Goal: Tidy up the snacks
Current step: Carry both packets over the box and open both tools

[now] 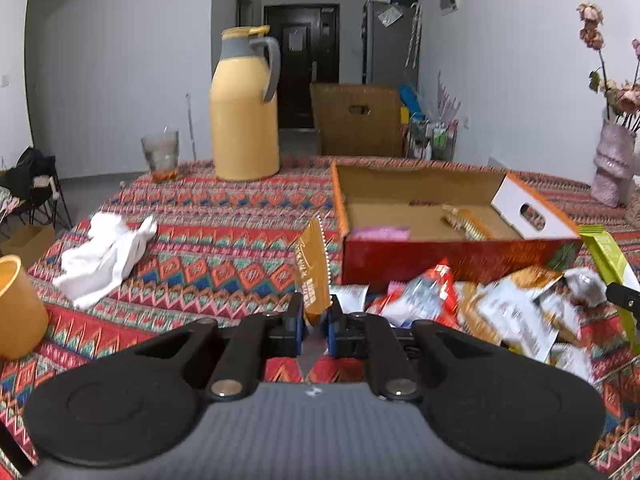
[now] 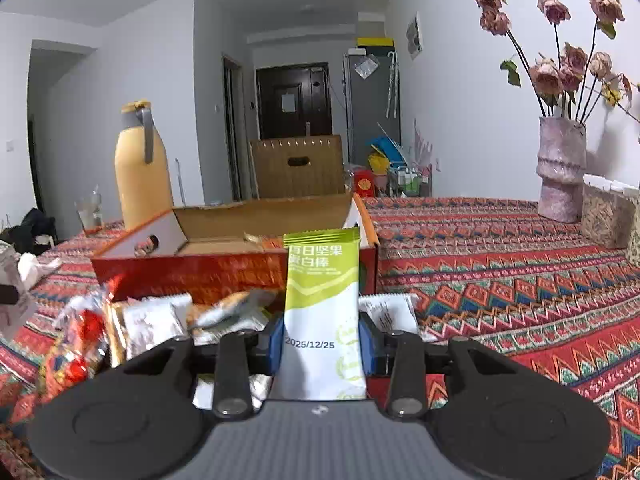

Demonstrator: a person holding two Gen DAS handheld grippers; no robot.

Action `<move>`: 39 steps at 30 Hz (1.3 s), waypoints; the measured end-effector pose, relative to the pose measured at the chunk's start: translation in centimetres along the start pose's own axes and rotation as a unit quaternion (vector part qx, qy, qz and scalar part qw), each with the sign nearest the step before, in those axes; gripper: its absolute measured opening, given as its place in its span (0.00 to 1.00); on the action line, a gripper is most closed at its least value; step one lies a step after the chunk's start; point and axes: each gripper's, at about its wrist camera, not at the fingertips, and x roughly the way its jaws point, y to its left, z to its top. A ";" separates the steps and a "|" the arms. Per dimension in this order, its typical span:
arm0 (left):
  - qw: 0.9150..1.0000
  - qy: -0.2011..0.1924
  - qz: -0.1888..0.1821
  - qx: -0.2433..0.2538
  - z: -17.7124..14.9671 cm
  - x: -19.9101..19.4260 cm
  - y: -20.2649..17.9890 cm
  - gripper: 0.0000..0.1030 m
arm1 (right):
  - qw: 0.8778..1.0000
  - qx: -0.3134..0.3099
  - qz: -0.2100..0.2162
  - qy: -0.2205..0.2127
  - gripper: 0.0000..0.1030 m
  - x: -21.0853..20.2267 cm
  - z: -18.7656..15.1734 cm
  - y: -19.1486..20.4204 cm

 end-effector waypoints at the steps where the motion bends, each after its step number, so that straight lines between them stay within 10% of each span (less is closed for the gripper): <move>1: 1.000 -0.006 -0.003 0.001 0.4 -0.1 -0.3 0.11 | 1.000 -0.003 0.003 -0.004 0.35 -0.1 0.3 0.3; 18: 0.996 -0.081 -0.033 0.001 8.3 1.9 -4.4 0.11 | 0.997 -0.023 0.027 -0.075 0.35 2.6 7.9 2.9; 39: 0.998 -0.062 -0.010 -0.029 9.8 11.8 -7.2 0.11 | 0.999 -0.003 0.008 -0.044 0.35 13.6 9.8 2.1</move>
